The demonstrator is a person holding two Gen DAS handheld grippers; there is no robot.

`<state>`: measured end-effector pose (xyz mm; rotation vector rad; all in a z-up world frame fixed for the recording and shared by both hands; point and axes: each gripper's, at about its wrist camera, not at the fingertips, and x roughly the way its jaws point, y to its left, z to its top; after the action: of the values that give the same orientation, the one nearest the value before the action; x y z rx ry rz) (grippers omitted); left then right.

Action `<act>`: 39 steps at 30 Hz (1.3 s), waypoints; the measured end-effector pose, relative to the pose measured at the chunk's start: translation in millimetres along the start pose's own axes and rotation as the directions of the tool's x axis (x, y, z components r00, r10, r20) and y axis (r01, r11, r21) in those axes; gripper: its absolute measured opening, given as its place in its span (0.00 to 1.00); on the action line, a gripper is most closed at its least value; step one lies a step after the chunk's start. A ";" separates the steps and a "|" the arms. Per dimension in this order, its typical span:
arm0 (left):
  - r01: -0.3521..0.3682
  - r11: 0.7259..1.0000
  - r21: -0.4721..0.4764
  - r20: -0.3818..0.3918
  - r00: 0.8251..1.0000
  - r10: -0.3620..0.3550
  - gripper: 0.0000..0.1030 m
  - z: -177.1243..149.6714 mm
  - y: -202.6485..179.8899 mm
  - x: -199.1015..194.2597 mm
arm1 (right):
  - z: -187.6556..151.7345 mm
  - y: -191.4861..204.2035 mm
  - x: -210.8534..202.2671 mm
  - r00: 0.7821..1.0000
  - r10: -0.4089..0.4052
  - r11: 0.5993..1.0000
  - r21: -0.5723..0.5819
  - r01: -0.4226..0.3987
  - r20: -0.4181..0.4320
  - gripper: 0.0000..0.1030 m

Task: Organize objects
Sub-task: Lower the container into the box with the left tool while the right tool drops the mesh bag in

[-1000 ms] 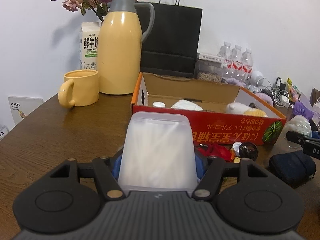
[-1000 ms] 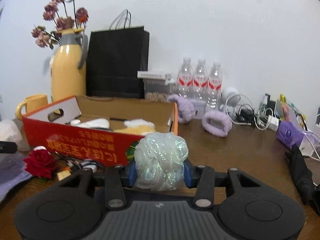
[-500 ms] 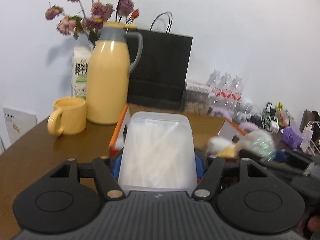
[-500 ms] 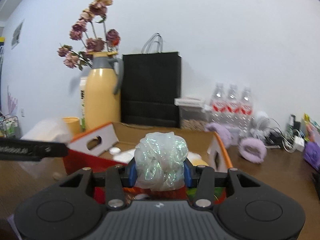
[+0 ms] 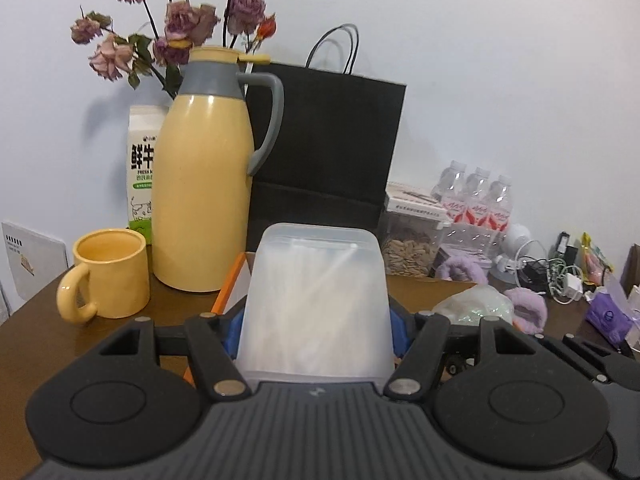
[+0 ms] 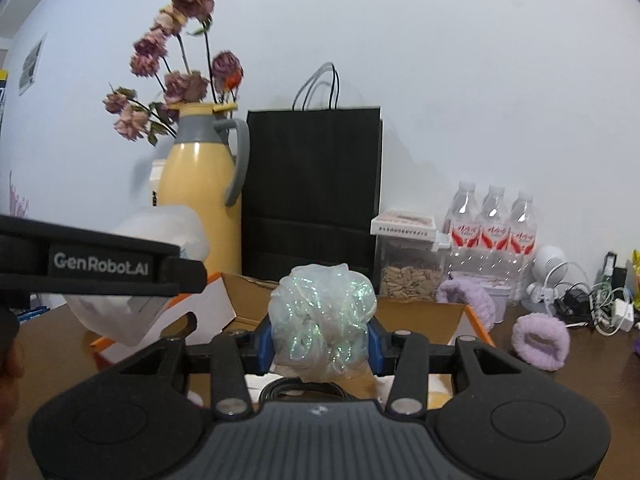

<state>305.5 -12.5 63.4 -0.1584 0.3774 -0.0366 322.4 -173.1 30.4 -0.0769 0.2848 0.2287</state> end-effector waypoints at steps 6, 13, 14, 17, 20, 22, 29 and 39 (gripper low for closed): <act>-0.003 1.000 0.012 -0.067 0.998 0.004 0.64 0.0 5.0 34.7 | -2.8 0.0 33.2 0.998 0.001 1.000 -0.015 -0.002 -0.061 0.41; 0.002 0.998 0.070 -0.097 0.995 0.005 0.73 -5.7 4.9 52.2 | -9.3 -3.7 50.8 0.989 0.001 1.000 -0.015 -0.003 -0.147 0.52; -0.009 0.997 0.075 -0.091 0.996 0.016 0.88 -7.1 4.6 52.0 | -10.4 -4.0 51.1 0.987 -0.007 1.000 -0.016 0.005 -0.158 0.58; -0.040 0.997 0.063 -0.034 0.999 0.042 1.00 -7.6 5.5 45.8 | -11.5 -4.4 49.8 0.985 -0.029 0.999 -0.024 0.025 -0.168 0.94; -0.034 0.999 0.034 -0.031 0.999 0.035 1.00 -5.1 9.4 43.5 | -10.8 -5.0 45.2 0.988 -0.032 0.999 -0.027 0.028 -0.154 1.00; -0.035 0.999 0.023 -0.029 0.999 0.035 1.00 -5.2 10.8 42.8 | -9.2 -6.2 43.4 0.988 -0.032 0.999 -0.022 0.029 -0.153 1.00; -0.039 0.998 0.043 -0.015 0.999 0.040 1.00 -6.3 7.4 36.7 | -8.1 -5.7 39.1 0.988 -0.038 0.999 -0.028 0.035 -0.149 1.00; -0.020 0.999 0.040 0.033 0.999 0.019 1.00 -18.6 25.8 -0.6 | -11.4 -9.1 4.6 0.992 -0.043 0.998 -0.050 0.037 -0.115 1.00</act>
<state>298.2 10.2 42.5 -0.1150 0.3458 -0.0223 325.7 -182.2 18.5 -0.1434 0.3928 0.1917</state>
